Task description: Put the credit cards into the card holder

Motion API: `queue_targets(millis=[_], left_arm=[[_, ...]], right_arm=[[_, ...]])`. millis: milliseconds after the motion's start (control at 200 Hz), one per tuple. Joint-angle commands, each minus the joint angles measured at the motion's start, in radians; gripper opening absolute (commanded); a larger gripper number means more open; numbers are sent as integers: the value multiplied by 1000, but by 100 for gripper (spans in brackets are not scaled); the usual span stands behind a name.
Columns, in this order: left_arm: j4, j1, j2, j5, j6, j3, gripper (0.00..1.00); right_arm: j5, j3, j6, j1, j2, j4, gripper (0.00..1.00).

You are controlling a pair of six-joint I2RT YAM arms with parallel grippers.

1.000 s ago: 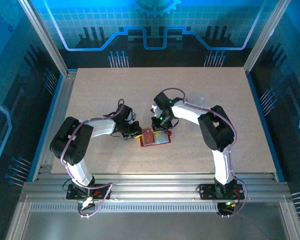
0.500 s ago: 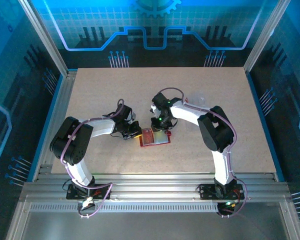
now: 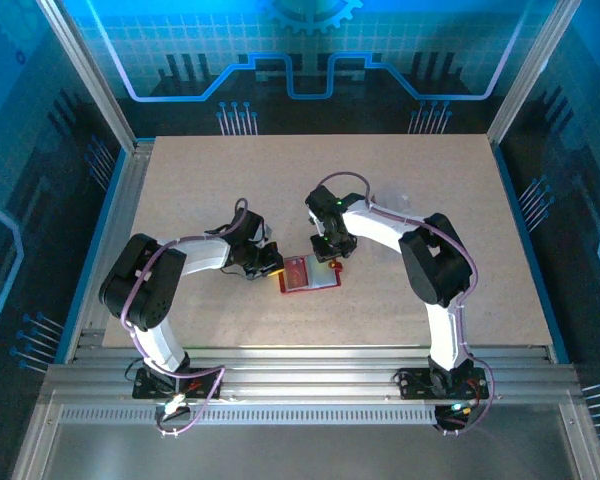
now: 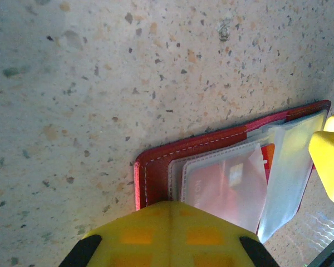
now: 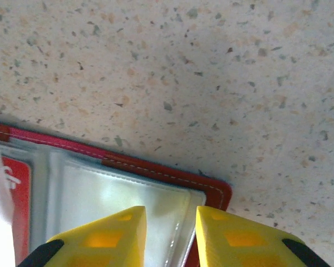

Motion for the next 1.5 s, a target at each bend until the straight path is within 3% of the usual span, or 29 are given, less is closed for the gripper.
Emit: queue_targets(millis=[0,470,685,960,1496], left_arm=[[-22,9,-2,1,-4,-28,7],[-13,9,6,4,-6,-30,7],[-10,9,2,6,-8,-36,7],[-10,9,2,7,-9,-34,7],[-12,9,7,6,-7,-33,7]], right_arm=[[45,18,-16,26,28,-34,31],[167,-12,-1,81,25,-44,26],[269,-3,4,110,-38,-53,38],[165,-7,-24,114,-45,-2,33],[120,-19,-26,90,39,-5,28]])
